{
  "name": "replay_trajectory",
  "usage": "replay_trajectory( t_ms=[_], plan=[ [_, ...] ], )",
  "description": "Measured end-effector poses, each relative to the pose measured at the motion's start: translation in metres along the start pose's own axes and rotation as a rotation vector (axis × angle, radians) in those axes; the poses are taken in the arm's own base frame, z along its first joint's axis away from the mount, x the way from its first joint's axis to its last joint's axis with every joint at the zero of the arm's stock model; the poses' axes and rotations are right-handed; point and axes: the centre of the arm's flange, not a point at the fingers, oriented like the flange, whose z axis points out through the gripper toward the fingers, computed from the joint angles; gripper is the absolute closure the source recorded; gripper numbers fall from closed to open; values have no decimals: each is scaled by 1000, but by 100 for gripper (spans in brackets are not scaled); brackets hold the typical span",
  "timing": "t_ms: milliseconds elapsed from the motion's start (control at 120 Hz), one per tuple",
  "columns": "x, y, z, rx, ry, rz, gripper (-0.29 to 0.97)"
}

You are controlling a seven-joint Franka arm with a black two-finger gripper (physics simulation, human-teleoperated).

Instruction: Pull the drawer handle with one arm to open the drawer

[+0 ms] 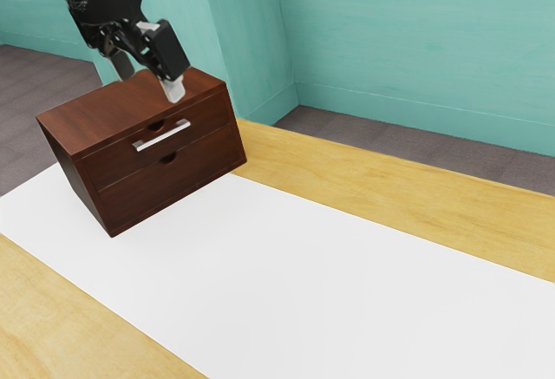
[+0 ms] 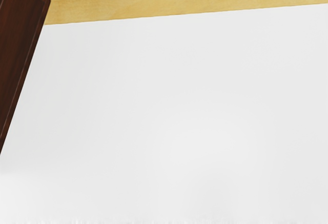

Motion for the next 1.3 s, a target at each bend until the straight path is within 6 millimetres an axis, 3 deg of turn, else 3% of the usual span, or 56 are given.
replay_trajectory(
  t_ms=[133, 417, 517, 567, 650, 717, 933, 1017, 1125, 1217, 1300],
  plan=[
    [4, 5, 6, 0, -13, 51, 0],
    [-7, 19, 8, -98, -44, 497, 0],
    [-2, 6, 24, -117, -78, 596, 0],
    [-11, 2, 36, -130, -104, 649, 0],
    [-26, 10, 73, -138, -147, 753, 0],
    [-27, 10, 93, -103, -145, 821, 0],
    [0, -33, 113, -14, -75, 864, 0],
    [15, -57, 136, 9, -72, 842, 0],
    [23, -79, 151, 39, -64, 821, 0],
    [31, -89, 172, 50, -72, 814, 0],
    [35, -93, 179, 62, -61, 812, 0]
  ],
)
